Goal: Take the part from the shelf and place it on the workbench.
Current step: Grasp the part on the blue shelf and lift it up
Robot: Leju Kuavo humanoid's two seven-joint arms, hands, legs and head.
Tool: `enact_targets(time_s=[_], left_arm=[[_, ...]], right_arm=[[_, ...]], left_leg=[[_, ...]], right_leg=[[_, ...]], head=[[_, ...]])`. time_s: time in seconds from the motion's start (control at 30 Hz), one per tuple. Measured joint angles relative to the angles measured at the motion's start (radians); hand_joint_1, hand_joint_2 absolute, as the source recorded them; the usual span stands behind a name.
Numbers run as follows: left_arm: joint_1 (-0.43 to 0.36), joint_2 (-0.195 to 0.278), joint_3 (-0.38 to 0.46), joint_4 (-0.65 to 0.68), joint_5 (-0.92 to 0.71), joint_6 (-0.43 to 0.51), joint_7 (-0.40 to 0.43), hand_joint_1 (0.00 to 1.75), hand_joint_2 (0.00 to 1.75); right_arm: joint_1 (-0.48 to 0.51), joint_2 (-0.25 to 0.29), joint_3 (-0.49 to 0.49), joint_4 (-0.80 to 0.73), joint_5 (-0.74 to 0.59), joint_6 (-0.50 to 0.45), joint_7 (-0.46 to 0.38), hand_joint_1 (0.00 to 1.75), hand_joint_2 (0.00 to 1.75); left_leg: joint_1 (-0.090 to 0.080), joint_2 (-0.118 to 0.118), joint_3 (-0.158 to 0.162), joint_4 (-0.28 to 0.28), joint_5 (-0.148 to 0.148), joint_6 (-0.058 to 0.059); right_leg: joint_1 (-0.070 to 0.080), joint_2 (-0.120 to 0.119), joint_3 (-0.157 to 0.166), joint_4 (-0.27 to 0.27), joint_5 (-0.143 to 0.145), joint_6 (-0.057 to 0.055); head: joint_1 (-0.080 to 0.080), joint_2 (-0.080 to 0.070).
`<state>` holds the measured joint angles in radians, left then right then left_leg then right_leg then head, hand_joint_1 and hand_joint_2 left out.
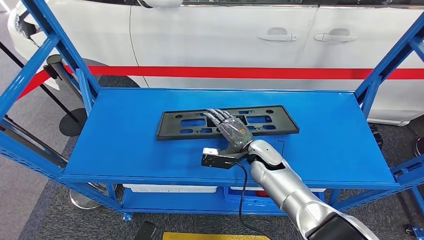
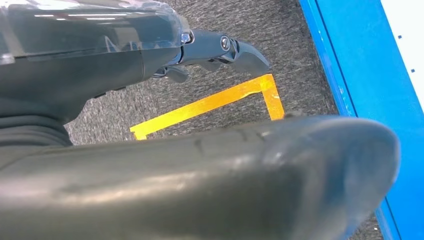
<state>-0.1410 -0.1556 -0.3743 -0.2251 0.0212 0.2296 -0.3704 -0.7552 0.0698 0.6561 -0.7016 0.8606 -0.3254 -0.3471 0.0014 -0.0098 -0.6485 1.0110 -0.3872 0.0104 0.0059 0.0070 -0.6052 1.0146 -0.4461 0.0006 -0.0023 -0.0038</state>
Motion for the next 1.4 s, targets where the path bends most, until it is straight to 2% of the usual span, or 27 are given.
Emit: enact_targets(time_s=[0.5,0.77,0.83,1.0,1.17,1.3,1.4], left_arm=[[0.0,0.0,0.005,0.0,0.0,0.003,0.003,0.0,0.0],[0.006,0.0,0.015,0.0,0.011,0.017,-0.003,0.0,0.0],[0.01,0.0,0.015,0.0,0.012,0.016,-0.002,0.0,0.0],[0.009,-0.001,0.015,0.0,0.001,0.01,0.015,0.0,0.0],[0.006,-0.004,0.012,0.0,-0.016,-0.005,0.033,0.0,0.0],[0.005,-0.005,-0.011,0.0,-0.054,-0.03,0.06,0.0,0.0],[-0.002,-0.01,-0.036,0.0,-0.081,-0.051,0.076,0.0,0.0]], right_arm=[[-0.001,0.001,0.019,0.006,0.003,0.006,0.013,0.0,1.75],[-0.01,0.031,0.036,0.046,-0.017,0.005,0.011,0.0,1.75],[-0.019,0.04,0.045,0.061,0.01,-0.009,0.039,0.0,1.75],[-0.048,0.086,0.097,0.143,0.125,-0.074,0.17,0.0,1.75],[-0.051,0.129,0.108,0.205,0.158,-0.125,0.217,0.0,1.75],[-0.051,0.138,0.136,0.227,0.339,-0.23,0.328,0.0,1.75],[-0.051,0.137,0.166,0.239,0.44,-0.292,0.34,0.0,1.75]], left_leg=[[0.0,0.0,0.0,0.002,0.0,0.0],[0.0,0.0,0.0,0.002,0.0,0.0],[0.0,0.0,0.0,0.002,0.0,0.0],[0.0,0.0,0.0,0.002,0.0,0.0],[0.001,0.001,0.001,0.002,0.0,0.0],[0.001,0.001,0.001,0.002,0.0,0.0],[0.0,0.001,0.001,0.002,0.0,0.0]], right_leg=[[-0.001,0.0,0.001,0.0,0.0,0.0],[-0.002,0.0,0.001,0.0,0.0,0.0],[-0.002,0.0,0.001,0.0,0.0,0.0],[-0.002,0.0,0.001,0.0,0.0,0.0],[-0.002,0.0,0.002,0.0,0.0,0.0],[-0.002,0.0,0.002,0.0,0.0,0.0],[-0.002,0.0,0.002,0.0,0.0,0.0]], head=[[0.0,0.0],[0.0,0.0],[0.0,0.0],[0.0,0.0],[0.0,0.0],[0.0,0.0],[0.0,0.0]])
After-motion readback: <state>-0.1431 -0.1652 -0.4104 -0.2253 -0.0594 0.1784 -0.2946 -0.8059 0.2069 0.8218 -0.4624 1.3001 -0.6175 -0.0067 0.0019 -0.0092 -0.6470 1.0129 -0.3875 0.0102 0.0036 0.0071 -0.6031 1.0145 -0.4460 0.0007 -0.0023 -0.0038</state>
